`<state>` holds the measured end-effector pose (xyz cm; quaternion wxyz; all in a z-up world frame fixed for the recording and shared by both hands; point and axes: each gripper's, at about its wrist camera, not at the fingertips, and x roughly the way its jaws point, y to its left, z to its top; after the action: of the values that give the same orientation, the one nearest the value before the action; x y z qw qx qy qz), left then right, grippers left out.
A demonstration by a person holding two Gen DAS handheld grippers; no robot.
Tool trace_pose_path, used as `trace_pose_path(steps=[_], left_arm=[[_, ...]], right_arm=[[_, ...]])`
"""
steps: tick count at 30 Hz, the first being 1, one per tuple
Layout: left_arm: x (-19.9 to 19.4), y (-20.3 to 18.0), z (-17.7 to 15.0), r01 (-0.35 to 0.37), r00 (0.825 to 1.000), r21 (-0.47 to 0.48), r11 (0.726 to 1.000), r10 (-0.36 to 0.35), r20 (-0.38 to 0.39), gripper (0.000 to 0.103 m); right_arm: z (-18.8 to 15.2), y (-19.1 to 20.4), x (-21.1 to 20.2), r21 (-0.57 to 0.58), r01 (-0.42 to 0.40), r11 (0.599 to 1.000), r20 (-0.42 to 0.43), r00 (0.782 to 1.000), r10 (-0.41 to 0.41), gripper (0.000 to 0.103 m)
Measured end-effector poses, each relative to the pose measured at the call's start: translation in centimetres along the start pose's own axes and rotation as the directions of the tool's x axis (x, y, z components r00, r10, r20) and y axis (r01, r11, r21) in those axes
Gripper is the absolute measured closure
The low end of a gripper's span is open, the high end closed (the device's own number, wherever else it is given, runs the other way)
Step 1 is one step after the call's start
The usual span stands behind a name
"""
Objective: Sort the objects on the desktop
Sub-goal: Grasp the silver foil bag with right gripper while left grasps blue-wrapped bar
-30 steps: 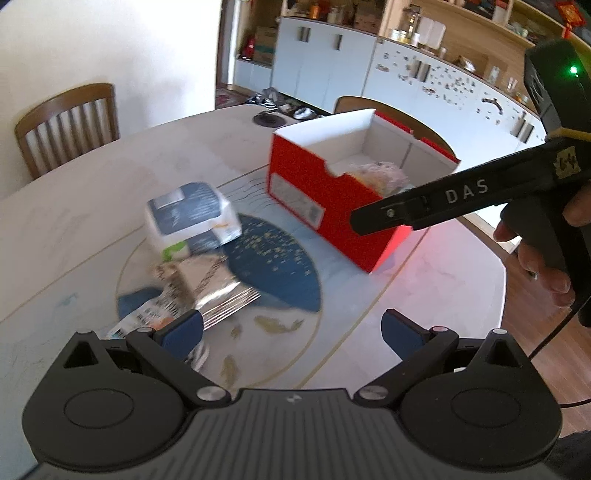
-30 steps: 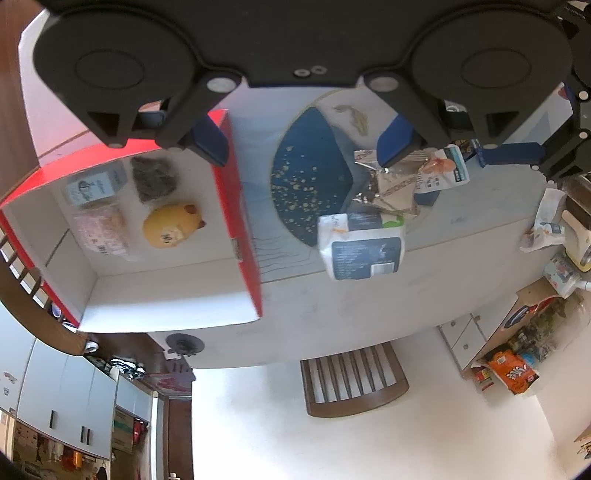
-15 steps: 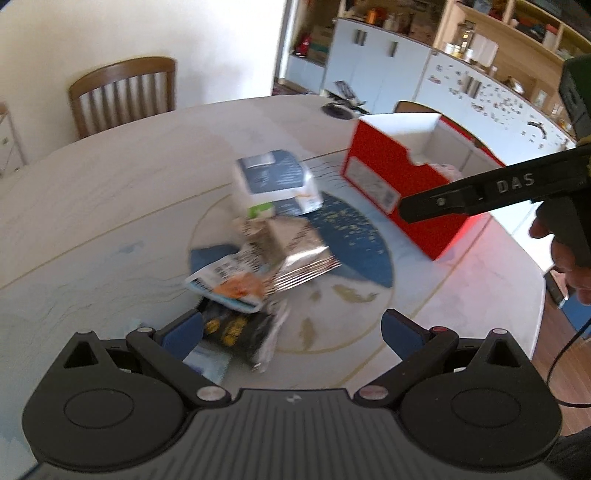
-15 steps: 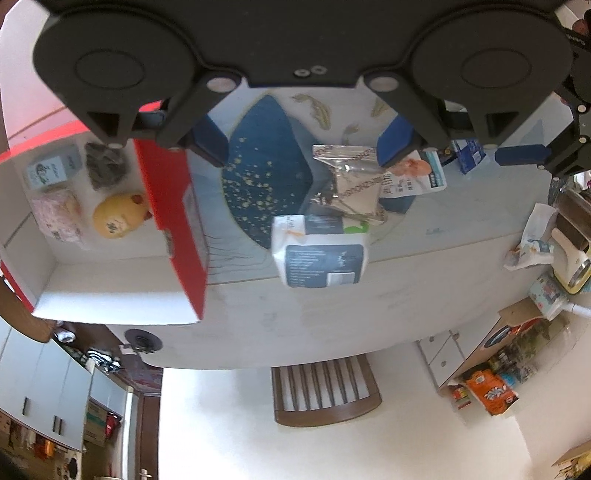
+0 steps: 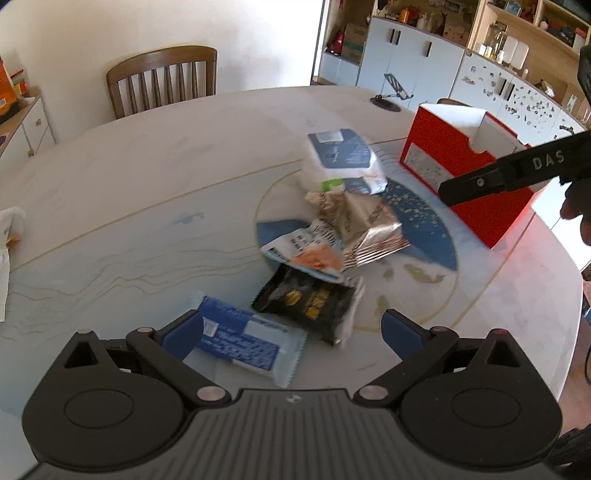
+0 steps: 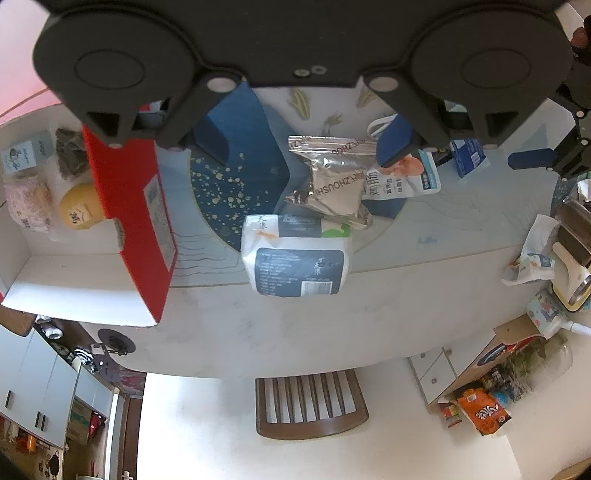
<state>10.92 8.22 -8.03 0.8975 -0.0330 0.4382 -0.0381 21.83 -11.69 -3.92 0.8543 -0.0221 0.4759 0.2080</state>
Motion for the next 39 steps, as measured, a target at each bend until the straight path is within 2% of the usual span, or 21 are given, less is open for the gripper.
trace_pose_path(steps=[11, 19, 24, 39], left_arm=[[2.7, 2.8, -1.1, -0.027, 0.999, 0.054, 0.998, 0.028, -0.021, 0.0], [3.8, 3.5, -1.5, 0.026, 0.999, 0.099, 0.995, -0.024, -0.023, 0.0], [4.5, 3.6, -1.6, 0.021, 1.0, 0.136, 0.99, -0.018, -0.021, 0.0], [5.5, 4.3, -2.2, 0.049, 0.999, 0.139, 0.989, -0.047, -0.02, 0.001]], right_arm=[[0.6, 1.0, 2.4, -0.01, 0.001, 1.0, -0.036, 0.999, -0.002, 0.017], [1.1, 1.7, 4.3, -0.011, -0.002, 1.0, -0.06, 0.998, 0.002, 0.017], [1.7, 2.3, 5.5, -0.012, -0.001, 1.0, -0.071, 0.997, 0.0, 0.017], [2.2, 2.5, 8.4, -0.007, 0.019, 1.0, -0.12, 0.993, -0.02, 0.019]])
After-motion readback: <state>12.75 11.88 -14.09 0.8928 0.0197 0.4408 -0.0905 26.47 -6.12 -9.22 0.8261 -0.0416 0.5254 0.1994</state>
